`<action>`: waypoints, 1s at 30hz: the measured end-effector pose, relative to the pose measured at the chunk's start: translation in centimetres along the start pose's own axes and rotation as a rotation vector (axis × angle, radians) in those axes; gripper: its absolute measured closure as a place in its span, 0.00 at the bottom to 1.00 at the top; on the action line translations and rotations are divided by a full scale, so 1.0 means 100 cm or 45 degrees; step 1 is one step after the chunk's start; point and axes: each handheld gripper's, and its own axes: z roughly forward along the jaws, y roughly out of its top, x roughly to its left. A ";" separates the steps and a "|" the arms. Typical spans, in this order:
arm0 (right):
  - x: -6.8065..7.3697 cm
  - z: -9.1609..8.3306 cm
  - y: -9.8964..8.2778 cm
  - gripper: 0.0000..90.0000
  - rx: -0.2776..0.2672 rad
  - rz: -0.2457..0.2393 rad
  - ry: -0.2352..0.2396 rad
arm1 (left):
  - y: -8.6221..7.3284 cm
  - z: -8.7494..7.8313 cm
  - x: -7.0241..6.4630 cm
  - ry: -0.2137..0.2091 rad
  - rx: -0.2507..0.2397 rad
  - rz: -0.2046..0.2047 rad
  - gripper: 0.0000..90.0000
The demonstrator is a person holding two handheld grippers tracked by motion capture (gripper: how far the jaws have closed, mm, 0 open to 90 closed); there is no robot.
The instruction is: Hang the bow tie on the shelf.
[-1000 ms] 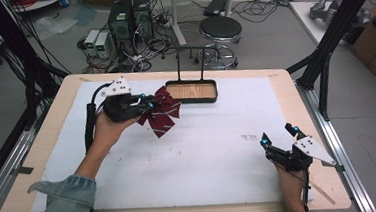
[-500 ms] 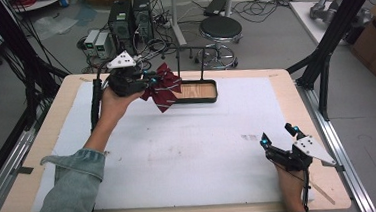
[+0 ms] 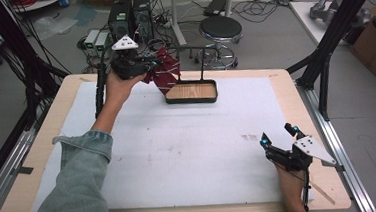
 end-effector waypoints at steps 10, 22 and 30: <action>0.000 0.001 0.000 0.12 0.002 0.005 0.008 | -0.001 0.007 0.016 0.075 0.016 -0.023 0.84; 0.000 0.001 0.000 0.12 0.005 0.005 0.011 | -0.009 0.013 0.028 0.084 0.066 -0.060 0.84; 0.000 0.001 0.000 0.12 0.011 -0.004 0.011 | -0.020 0.019 0.031 0.093 0.126 -0.071 0.84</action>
